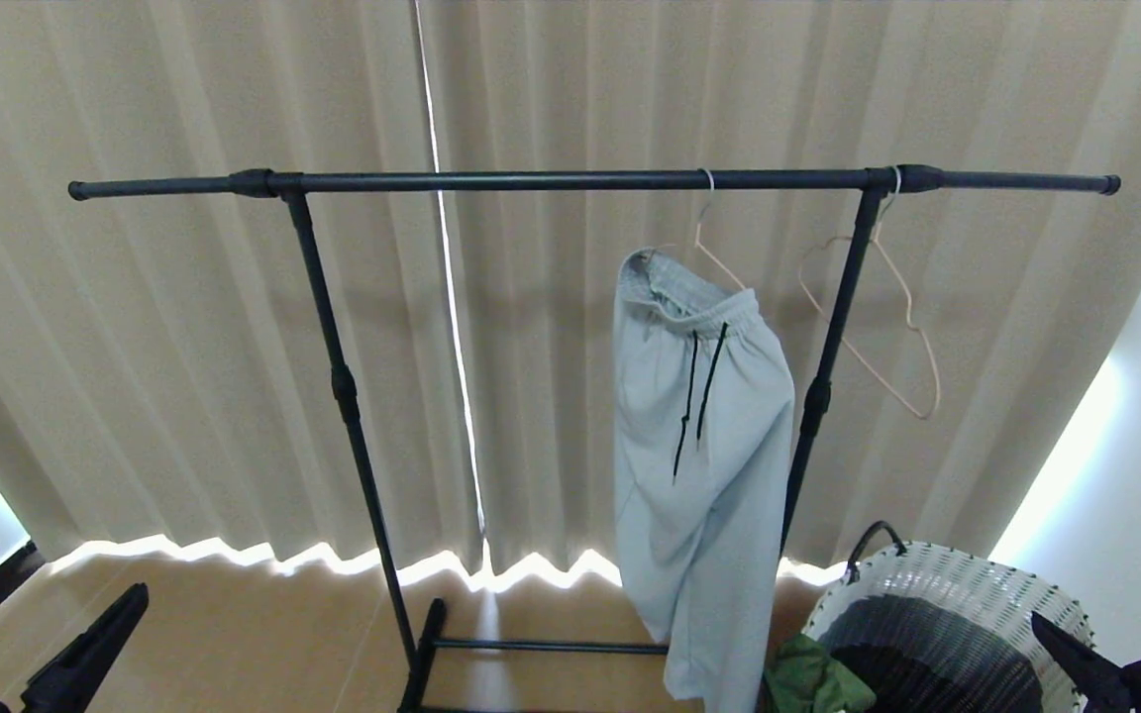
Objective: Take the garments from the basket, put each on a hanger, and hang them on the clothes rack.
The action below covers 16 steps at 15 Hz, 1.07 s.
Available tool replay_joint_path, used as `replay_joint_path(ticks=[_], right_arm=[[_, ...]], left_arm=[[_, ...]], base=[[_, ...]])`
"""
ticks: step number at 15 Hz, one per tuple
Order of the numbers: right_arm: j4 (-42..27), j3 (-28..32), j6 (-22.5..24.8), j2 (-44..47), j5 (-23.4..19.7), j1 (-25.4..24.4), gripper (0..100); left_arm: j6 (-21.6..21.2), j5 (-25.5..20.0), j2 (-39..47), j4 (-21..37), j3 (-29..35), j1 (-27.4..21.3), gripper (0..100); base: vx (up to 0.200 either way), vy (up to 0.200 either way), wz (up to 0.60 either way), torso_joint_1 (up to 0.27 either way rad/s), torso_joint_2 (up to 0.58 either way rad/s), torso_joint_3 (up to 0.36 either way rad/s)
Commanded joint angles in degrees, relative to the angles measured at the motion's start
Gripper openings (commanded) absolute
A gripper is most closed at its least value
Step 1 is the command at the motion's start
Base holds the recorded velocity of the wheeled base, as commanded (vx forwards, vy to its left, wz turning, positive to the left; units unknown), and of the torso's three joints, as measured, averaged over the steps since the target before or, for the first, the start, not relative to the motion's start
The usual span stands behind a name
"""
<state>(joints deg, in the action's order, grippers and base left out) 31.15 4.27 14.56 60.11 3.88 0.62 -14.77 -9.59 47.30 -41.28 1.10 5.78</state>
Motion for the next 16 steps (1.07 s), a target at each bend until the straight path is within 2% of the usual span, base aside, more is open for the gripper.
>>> replay_joint_path(ticks=[1, 9, 16], right_arm=[[0.1, 0.0, 0.0, 0.1, 0.0, 0.0, 100], [0.3, 0.1, 0.0, -0.6, 0.0, 0.1, 100], [0.0, -0.1, 0.1, -0.7, 0.0, 1.5, 100]], left_arm=[[-0.1, 0.0, -0.5, 0.0, -0.2, 0.0, 100], [-0.1, 0.0, -0.5, 0.1, -0.5, 0.0, 100], [-0.1, -0.2, -0.5, 0.1, -0.7, -0.1, 100]], base=[[0.000, 0.000, 0.00, -0.193, 0.48, 0.290], [0.000, 0.000, 0.00, -0.175, 0.47, 0.298], [0.000, 0.000, 0.00, -0.115, 0.45, 0.332]])
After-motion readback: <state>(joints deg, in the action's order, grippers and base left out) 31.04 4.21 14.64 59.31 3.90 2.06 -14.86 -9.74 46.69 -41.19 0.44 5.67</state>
